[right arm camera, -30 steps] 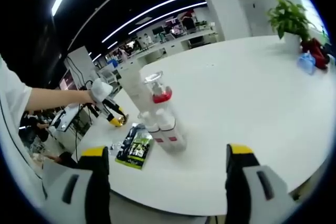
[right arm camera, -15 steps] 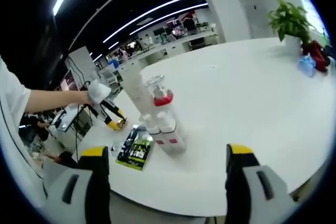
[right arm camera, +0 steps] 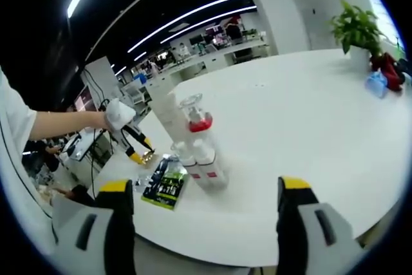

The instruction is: Arrange the skincare products in the storage area until every visible bottle or jar stands upright without overlapping.

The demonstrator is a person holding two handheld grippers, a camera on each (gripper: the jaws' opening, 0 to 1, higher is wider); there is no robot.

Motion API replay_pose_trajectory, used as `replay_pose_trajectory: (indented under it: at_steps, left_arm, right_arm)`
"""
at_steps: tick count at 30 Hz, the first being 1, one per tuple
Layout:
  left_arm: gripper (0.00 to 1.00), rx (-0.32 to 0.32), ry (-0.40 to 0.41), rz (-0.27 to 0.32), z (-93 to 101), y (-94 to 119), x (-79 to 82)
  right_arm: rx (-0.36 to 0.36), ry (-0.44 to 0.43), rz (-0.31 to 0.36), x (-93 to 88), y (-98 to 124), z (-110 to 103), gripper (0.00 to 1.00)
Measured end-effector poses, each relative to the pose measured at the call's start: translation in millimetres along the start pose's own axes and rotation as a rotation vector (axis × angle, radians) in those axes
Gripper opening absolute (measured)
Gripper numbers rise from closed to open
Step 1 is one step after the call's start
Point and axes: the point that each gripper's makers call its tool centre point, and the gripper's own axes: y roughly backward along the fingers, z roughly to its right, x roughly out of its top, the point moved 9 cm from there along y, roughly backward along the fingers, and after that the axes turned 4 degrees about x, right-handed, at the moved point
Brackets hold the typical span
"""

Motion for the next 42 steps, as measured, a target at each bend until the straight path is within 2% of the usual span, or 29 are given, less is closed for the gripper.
replay_pose_trajectory:
  at_steps: [6, 10, 15, 24, 29, 35, 39, 42]
  left_arm:
    - [0.36, -0.002, -0.020, 0.000, 10.6, -7.8, 9.3]
    - [0.36, 0.028, -0.049, -0.023, 12.3, -13.2, 8.5]
    - [0.36, 0.030, -0.048, -0.022, 12.1, -15.3, 7.3]
    - [0.37, 0.043, -0.046, -0.023, 10.9, -15.5, 7.4]
    - [0.40, 0.049, -0.033, -0.001, 11.4, -11.3, 9.9]
    - [0.40, 0.077, -0.022, 0.005, 13.0, -3.7, 9.2]
    - [0.42, 0.098, 0.009, 0.030, 15.2, 5.3, 8.5]
    - [0.49, 0.131, 0.092, 0.105, 16.6, 13.3, 7.8]
  right_arm:
    - [0.003, 0.002, -0.001, 1.3, -0.8, -0.3, 0.93]
    - [0.001, 0.000, -0.003, 0.5, -0.2, -0.6, 0.93]
    - [-0.001, -0.006, -0.009, -2.0, 0.4, -0.4, 0.93]
    - [0.009, 0.005, -0.006, 1.4, -1.2, -2.9, 0.93]
    - [0.012, 0.010, -0.003, 2.8, -0.1, -3.4, 0.93]
    - [0.020, 0.022, 0.006, 4.9, 2.6, -6.4, 0.93]
    - [0.027, 0.031, 0.013, 7.3, 2.6, -7.9, 0.93]
    - [0.037, 0.042, 0.013, 10.7, 1.6, -11.4, 0.93]
